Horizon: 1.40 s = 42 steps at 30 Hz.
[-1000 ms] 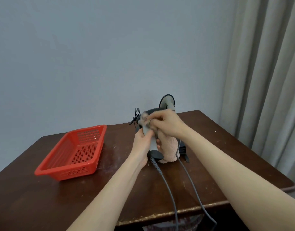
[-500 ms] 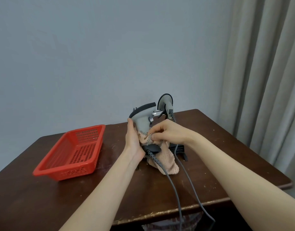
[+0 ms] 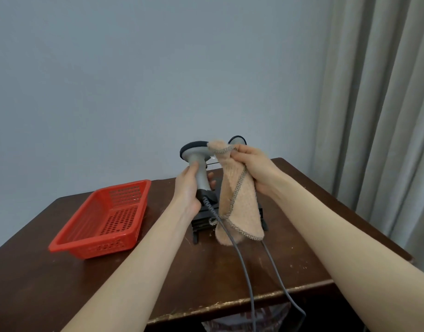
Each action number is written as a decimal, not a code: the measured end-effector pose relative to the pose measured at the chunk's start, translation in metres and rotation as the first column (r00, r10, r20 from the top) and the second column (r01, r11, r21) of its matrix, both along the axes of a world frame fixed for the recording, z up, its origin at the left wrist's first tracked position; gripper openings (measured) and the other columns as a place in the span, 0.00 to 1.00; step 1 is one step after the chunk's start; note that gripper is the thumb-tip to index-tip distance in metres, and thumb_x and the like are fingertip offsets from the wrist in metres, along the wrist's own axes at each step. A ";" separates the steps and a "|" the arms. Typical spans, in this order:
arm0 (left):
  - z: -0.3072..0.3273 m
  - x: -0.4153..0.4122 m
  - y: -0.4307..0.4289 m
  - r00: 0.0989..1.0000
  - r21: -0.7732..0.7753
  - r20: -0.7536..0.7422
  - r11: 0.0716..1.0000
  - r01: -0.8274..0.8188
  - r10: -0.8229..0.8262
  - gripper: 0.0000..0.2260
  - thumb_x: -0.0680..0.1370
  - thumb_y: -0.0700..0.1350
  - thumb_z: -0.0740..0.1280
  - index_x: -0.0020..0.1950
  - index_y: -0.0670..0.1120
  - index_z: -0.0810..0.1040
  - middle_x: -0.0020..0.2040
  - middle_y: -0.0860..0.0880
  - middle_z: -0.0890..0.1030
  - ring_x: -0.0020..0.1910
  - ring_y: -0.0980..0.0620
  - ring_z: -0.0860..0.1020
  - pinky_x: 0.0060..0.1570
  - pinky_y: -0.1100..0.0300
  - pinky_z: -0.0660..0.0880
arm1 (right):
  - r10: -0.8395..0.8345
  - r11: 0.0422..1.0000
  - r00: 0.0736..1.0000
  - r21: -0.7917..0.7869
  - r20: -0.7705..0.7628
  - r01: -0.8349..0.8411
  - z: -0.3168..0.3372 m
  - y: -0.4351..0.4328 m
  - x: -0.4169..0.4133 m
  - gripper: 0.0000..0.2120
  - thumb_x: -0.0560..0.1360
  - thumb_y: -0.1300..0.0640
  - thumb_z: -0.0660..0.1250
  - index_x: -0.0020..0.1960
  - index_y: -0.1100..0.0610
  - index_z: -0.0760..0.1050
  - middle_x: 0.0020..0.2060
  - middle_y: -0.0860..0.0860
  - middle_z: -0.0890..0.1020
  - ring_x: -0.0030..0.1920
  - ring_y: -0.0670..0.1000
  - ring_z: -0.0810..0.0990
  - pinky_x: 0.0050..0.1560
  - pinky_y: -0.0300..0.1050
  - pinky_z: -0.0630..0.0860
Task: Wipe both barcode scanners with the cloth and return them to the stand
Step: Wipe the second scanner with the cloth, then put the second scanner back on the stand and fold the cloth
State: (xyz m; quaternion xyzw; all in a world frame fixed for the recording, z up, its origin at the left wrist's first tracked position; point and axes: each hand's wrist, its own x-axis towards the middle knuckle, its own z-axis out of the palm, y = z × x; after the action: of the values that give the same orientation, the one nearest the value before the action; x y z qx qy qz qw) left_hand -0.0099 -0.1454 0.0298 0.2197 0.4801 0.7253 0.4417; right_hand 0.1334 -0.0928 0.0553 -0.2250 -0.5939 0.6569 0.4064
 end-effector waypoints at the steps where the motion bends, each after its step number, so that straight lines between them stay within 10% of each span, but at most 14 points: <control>1: 0.002 -0.001 0.000 1.000 -0.009 -0.008 1.000 -0.018 0.018 0.11 0.80 0.47 0.61 0.57 0.41 0.74 0.39 0.43 0.78 0.34 0.48 0.76 0.36 0.56 0.76 | -0.062 0.998 0.998 -0.016 -0.014 0.061 0.005 0.003 0.001 0.10 0.81 0.62 0.58 0.47 0.56 0.78 0.38 0.52 0.81 0.34 0.47 0.80 0.36 0.40 0.78; 7: 0.014 0.002 0.004 0.999 -0.027 -0.029 0.999 -0.020 0.019 0.11 0.77 0.40 0.58 0.57 0.38 0.73 0.39 0.44 0.77 0.33 0.50 0.73 0.33 0.58 0.72 | -0.332 0.939 0.925 -0.162 -0.186 0.304 0.040 0.015 0.021 0.10 0.80 0.63 0.60 0.42 0.59 0.75 0.33 0.52 0.78 0.31 0.48 0.77 0.33 0.40 0.76; 13: 0.017 0.015 0.010 0.989 0.013 -0.144 1.000 0.022 -0.020 0.08 0.78 0.36 0.59 0.53 0.43 0.74 0.47 0.45 0.76 0.39 0.51 0.77 0.34 0.59 0.75 | -0.604 0.792 0.797 -0.118 -0.002 0.600 0.036 0.031 0.051 0.15 0.77 0.67 0.58 0.33 0.57 0.68 0.28 0.51 0.71 0.29 0.49 0.70 0.29 0.40 0.67; 18: 0.011 0.019 0.016 0.973 0.028 -0.226 0.998 0.061 -0.054 0.22 0.79 0.40 0.64 0.73 0.46 0.66 0.56 0.46 0.75 0.39 0.51 0.80 0.30 0.61 0.76 | -0.499 0.843 0.769 0.018 0.400 0.538 -0.021 0.045 0.051 0.11 0.77 0.65 0.60 0.56 0.63 0.76 0.48 0.57 0.80 0.48 0.56 0.79 0.49 0.49 0.77; 22: 0.012 0.015 0.018 0.957 0.022 -0.286 0.998 0.052 -0.044 0.24 0.79 0.41 0.64 0.74 0.47 0.64 0.57 0.47 0.76 0.40 0.51 0.80 0.32 0.60 0.76 | -0.586 0.810 0.555 0.411 0.591 0.418 -0.029 0.042 0.037 0.22 0.75 0.60 0.61 0.68 0.53 0.69 0.60 0.54 0.77 0.57 0.56 0.77 0.51 0.47 0.74; 29: 0.028 -0.001 0.032 0.940 0.032 -0.340 0.999 0.032 -0.019 0.23 0.80 0.42 0.63 0.74 0.46 0.64 0.57 0.45 0.78 0.50 0.46 0.82 0.50 0.50 0.80 | -0.359 0.874 0.819 0.469 0.447 0.128 0.018 0.009 -0.024 0.13 0.80 0.47 0.59 0.56 0.55 0.75 0.38 0.46 0.79 0.34 0.44 0.76 0.34 0.38 0.70; 33: 0.048 -0.006 0.038 0.956 0.026 -0.291 0.999 0.047 -0.038 0.16 0.80 0.40 0.61 0.68 0.41 0.68 0.46 0.43 0.79 0.39 0.47 0.80 0.31 0.57 0.79 | -0.211 0.914 0.855 0.406 0.474 0.000 0.020 0.009 -0.050 0.19 0.81 0.40 0.50 0.53 0.52 0.72 0.35 0.48 0.75 0.27 0.45 0.71 0.25 0.37 0.66; 36: 0.058 -0.016 0.048 0.968 0.032 -0.247 0.998 0.052 -0.043 0.10 0.81 0.40 0.60 0.61 0.39 0.73 0.52 0.41 0.78 0.49 0.44 0.79 0.35 0.55 0.79 | -0.093 0.952 0.938 0.307 0.335 -0.015 0.020 0.018 -0.063 0.17 0.82 0.43 0.52 0.55 0.54 0.73 0.32 0.47 0.73 0.20 0.40 0.70 0.20 0.33 0.63; 39: 0.063 -0.033 0.055 0.977 0.056 -0.198 0.994 0.092 -0.080 0.09 0.81 0.39 0.57 0.49 0.46 0.76 0.53 0.43 0.78 0.53 0.46 0.77 0.48 0.52 0.75 | -0.120 0.957 0.959 0.288 0.259 0.042 0.024 0.029 -0.074 0.12 0.81 0.51 0.58 0.52 0.58 0.74 0.34 0.48 0.75 0.24 0.39 0.75 0.22 0.31 0.66; 42: 0.047 -0.051 0.061 0.882 -0.028 -0.469 0.998 -0.058 0.038 0.15 0.79 0.37 0.57 0.64 0.46 0.73 0.48 0.47 0.78 0.48 0.51 0.76 0.48 0.57 0.72 | -0.259 0.937 0.930 0.303 0.261 0.175 0.025 0.047 -0.088 0.13 0.76 0.49 0.60 0.40 0.58 0.72 0.35 0.56 0.76 0.33 0.52 0.73 0.33 0.43 0.69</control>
State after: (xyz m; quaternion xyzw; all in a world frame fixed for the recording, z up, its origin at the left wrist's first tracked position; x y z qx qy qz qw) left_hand -0.0609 -0.0843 0.0770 0.3671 0.5925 0.6517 0.2991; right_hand 0.0450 -0.0462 0.0801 -0.3273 -0.7046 0.4773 0.4105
